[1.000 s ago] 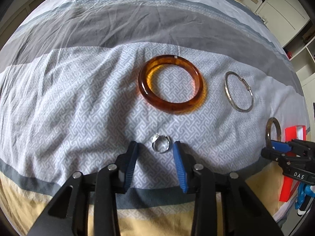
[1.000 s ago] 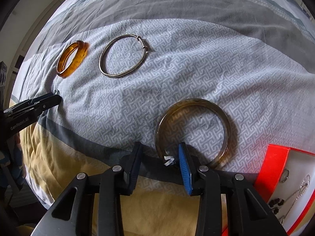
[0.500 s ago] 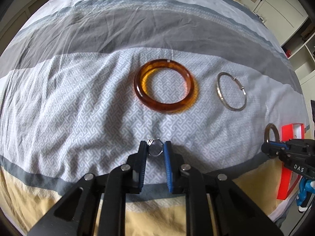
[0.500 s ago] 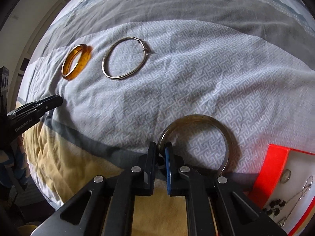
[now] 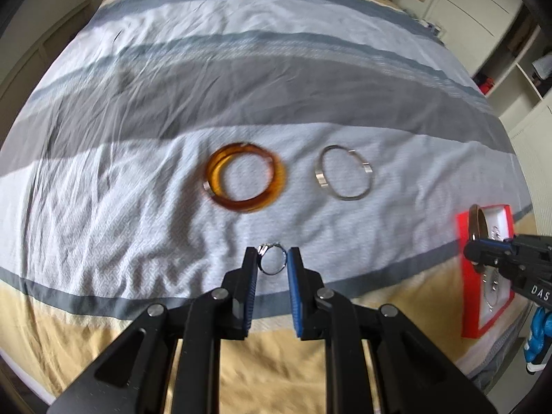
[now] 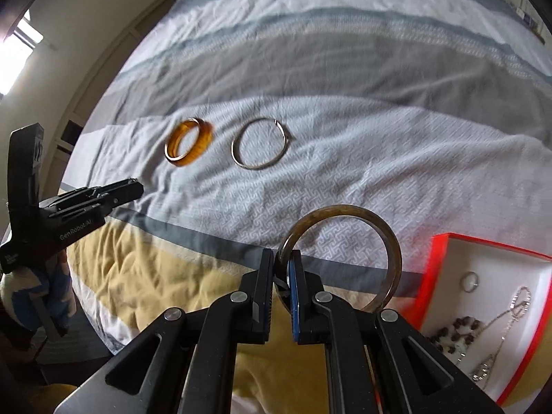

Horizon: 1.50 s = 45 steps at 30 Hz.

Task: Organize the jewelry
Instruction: 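Carry the bangle and ring into the red box and open both tools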

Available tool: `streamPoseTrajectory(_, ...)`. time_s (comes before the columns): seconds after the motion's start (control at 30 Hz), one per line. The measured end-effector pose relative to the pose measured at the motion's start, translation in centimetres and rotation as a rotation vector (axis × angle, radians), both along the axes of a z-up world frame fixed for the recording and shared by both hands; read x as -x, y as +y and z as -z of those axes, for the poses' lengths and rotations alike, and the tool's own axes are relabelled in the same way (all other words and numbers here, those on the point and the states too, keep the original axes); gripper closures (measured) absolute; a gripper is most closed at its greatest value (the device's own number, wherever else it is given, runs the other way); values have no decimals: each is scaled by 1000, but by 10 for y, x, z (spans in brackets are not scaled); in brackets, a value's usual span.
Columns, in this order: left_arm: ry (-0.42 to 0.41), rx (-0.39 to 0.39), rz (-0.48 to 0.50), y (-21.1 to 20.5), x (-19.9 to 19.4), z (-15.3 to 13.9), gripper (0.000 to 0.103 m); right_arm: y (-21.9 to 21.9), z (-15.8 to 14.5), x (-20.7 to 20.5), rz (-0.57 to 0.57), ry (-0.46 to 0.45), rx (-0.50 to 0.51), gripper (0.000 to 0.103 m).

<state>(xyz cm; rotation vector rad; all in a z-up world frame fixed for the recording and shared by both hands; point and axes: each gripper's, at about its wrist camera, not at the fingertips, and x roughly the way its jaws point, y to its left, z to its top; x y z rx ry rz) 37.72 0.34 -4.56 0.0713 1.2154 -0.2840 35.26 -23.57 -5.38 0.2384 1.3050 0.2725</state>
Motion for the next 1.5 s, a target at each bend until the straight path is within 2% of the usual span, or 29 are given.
streamPoseTrajectory(0.23,-28,40,110,-59,13,-30,87,-58,-32,31,103,-62,-19,95)
streamPoseTrajectory(0.37,-31,54,209,-109,26,-38,87,-101,-39,59,187,-71,-8,95)
streamPoseTrajectory(0.53,-7,65,336,-178,43,-39,87,-159,-28,99,303,-31,16,95)
streamPoseTrajectory(0.73,23,51,468,-249,60,-32,87,-204,-4,128,391,13,19,95)
streamPoseTrajectory(0.87,41,36,523,-287,63,-22,87,-218,8,128,408,22,7,94)
streamPoseTrajectory(1.07,87,2,557,-328,61,12,87,-232,33,115,386,50,2,94)
streamPoseTrajectory(1.27,138,-22,558,-345,54,44,87,-234,58,98,346,91,-4,94)
streamPoseTrajectory(1.5,161,-52,538,-353,43,71,87,-234,82,81,324,128,-2,94)
